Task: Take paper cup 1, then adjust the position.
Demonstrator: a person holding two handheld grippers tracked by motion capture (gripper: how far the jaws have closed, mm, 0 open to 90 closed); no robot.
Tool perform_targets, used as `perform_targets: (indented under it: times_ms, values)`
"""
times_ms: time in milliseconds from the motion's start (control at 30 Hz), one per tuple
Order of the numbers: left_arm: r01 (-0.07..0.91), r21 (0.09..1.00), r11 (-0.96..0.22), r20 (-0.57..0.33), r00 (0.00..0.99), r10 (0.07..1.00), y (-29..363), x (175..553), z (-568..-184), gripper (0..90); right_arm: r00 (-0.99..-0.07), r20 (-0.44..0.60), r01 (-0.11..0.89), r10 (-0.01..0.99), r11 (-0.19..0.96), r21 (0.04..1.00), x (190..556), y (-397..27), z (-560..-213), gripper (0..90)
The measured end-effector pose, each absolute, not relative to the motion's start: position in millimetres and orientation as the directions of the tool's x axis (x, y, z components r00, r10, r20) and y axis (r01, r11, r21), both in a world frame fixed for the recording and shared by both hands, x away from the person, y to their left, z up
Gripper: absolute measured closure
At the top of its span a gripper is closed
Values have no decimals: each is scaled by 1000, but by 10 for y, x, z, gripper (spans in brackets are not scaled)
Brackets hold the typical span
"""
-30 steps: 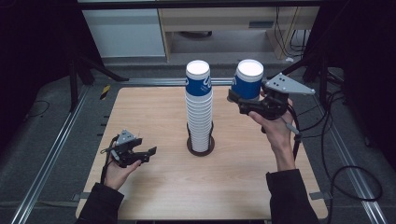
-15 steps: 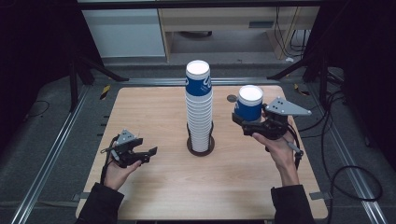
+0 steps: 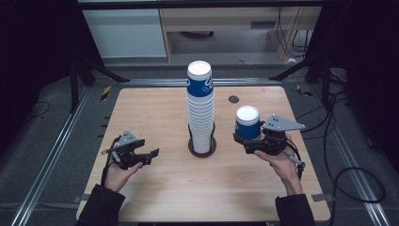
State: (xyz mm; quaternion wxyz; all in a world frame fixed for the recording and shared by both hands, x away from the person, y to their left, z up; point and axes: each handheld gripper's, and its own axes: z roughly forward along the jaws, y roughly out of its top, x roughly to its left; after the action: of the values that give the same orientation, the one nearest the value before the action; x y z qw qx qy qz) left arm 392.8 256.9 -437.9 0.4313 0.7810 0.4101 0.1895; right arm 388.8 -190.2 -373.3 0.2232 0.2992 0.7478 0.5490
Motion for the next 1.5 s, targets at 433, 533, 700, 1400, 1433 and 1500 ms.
perform_targets:
  times_ms: [433,533,700,1400,1433,1500]
  values:
    - [481,828,-286,-71,597,799,2536,3913,-4351,225,-751,-50,232,658,334,914,3849,-1869,-4021,196]
    - [478,829,-291,-65,598,799,2531,3908,-4351,216,-761,-55,229,647,348,909,3828,-1870,-4058,195]
    - [466,837,-288,-59,600,797,2512,3894,-4340,215,-770,-68,230,635,375,898,3809,-1837,-4110,195]
    - [447,842,-301,-69,643,763,2372,3804,-4221,264,-859,-120,164,498,489,857,3770,-1400,-4262,194]
    - [446,842,-303,-69,647,760,2363,3799,-4211,270,-862,-119,163,492,493,855,3773,-1383,-4271,194]
    - [445,842,-306,-70,652,755,2347,3789,-4198,278,-867,-124,160,483,504,849,3777,-1348,-4290,195]
